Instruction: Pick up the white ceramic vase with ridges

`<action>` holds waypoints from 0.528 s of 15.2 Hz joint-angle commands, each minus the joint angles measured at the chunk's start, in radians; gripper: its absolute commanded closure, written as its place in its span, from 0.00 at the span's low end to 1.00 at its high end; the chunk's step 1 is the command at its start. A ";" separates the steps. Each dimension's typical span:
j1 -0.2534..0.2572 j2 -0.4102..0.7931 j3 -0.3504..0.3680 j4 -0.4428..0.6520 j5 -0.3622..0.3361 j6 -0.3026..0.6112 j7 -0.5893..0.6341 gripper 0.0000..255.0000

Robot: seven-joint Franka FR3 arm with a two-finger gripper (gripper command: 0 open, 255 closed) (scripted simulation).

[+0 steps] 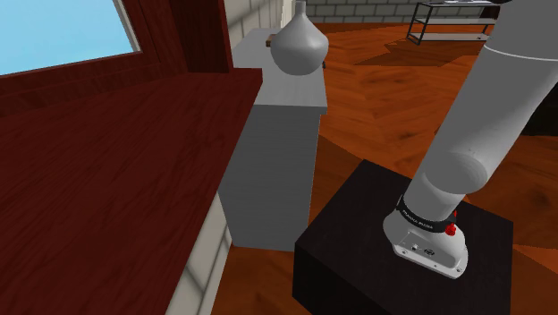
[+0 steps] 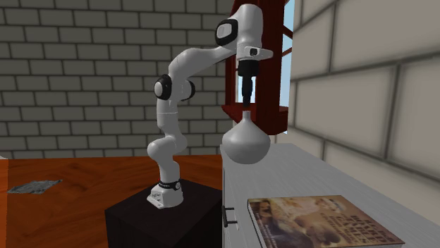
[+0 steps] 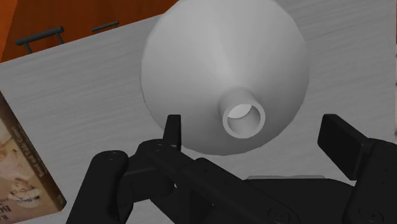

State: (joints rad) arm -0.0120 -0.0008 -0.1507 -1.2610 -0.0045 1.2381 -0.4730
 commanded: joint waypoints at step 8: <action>0.003 -0.054 0.003 -0.161 -0.007 0.107 0.004 1.00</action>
State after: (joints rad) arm -0.0095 -0.0534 -0.1476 -1.4168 -0.0114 1.3420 -0.4696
